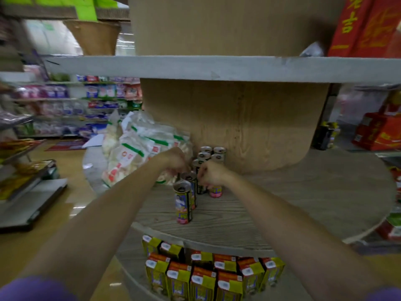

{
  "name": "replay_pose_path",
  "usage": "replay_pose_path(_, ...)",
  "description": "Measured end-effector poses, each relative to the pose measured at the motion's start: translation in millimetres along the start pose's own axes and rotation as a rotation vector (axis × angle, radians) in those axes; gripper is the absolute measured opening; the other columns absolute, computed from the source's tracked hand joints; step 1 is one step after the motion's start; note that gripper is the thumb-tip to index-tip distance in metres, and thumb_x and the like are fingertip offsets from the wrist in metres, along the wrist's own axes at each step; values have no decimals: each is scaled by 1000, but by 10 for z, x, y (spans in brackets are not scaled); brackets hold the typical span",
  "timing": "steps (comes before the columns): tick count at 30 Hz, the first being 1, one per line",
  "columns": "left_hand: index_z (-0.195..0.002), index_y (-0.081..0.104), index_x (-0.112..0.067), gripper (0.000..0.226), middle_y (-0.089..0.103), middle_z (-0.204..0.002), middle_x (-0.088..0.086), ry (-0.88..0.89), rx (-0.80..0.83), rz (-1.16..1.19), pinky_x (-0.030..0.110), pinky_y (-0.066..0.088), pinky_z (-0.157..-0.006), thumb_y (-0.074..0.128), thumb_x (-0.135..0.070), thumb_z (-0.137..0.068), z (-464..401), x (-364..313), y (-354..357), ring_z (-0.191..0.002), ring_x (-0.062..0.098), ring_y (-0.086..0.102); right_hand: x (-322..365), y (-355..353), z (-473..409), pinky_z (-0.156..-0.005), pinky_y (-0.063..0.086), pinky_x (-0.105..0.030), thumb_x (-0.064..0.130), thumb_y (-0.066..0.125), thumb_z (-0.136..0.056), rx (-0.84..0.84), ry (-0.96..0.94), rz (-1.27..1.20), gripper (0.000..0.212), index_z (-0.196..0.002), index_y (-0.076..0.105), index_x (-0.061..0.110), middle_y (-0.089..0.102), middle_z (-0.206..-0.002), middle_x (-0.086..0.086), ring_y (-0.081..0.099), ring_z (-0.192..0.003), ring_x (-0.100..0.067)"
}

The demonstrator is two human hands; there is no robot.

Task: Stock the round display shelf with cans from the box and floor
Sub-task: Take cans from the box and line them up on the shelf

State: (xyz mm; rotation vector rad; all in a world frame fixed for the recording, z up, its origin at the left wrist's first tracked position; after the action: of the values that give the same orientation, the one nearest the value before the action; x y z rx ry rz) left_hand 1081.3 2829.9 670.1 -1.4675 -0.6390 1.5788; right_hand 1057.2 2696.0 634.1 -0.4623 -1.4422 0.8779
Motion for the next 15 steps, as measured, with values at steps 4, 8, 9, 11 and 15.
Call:
replay_pose_path(4, -103, 73, -1, 45, 73, -97, 16, -10, 90, 104, 39, 61, -75, 86, -32, -72, -17, 135, 97, -80, 28, 71, 87, -10, -152, -75, 60, -47, 7, 65, -84, -33, -15, 156, 13, -92, 70, -1, 70, -88, -20, 69, -81, -33)
replay_pose_path(8, -88, 65, -6, 37, 69, -83, 8, -16, 143, 136, 31, 58, -59, 91, -21, -66, -13, 34, 218, -72, 22, 68, -19, -119, -273, -68, 60, -36, 7, 66, -84, -57, 48, 206, 11, -90, 73, 1, 73, -87, -19, 72, -79, -30)
replay_pose_path(9, -90, 64, -5, 40, 69, -88, 11, -8, 147, 133, 33, 60, -60, 91, -16, -64, -23, -5, 238, -76, 24, 68, -41, -159, -299, -67, 60, -33, 7, 66, -85, -66, 56, 207, 10, -90, 73, 1, 73, -89, -18, 72, -78, -28)
replay_pose_path(11, -99, 64, 1, 51, 70, -101, 17, -4, 150, 130, 41, 62, -67, 92, -11, -59, -66, -62, 262, -86, 31, 70, -66, -249, -330, -73, 61, -37, 5, 65, -88, -89, 70, 167, 7, -90, 71, 1, 72, -94, -19, 71, -80, -30)
replay_pose_path(15, -106, 60, 0, 47, 66, -111, 16, -2, 149, 200, 41, 61, -76, 87, -4, -67, -139, -159, 287, -101, 32, 67, -73, -354, -348, -74, 60, -38, 4, 70, -86, -102, 94, 104, 14, -78, 63, 14, 67, -97, -18, 70, -79, -30)
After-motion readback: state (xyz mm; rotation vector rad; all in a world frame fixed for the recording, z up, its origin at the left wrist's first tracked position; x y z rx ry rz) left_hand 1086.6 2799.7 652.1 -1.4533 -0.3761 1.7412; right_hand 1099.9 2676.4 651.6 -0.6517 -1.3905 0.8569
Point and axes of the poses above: each hand's wrist, its own z-axis away from the middle knuckle, its own y-axis out of the palm, x = y × z, the point moved 7 cm from there along -z, towards the middle knuckle
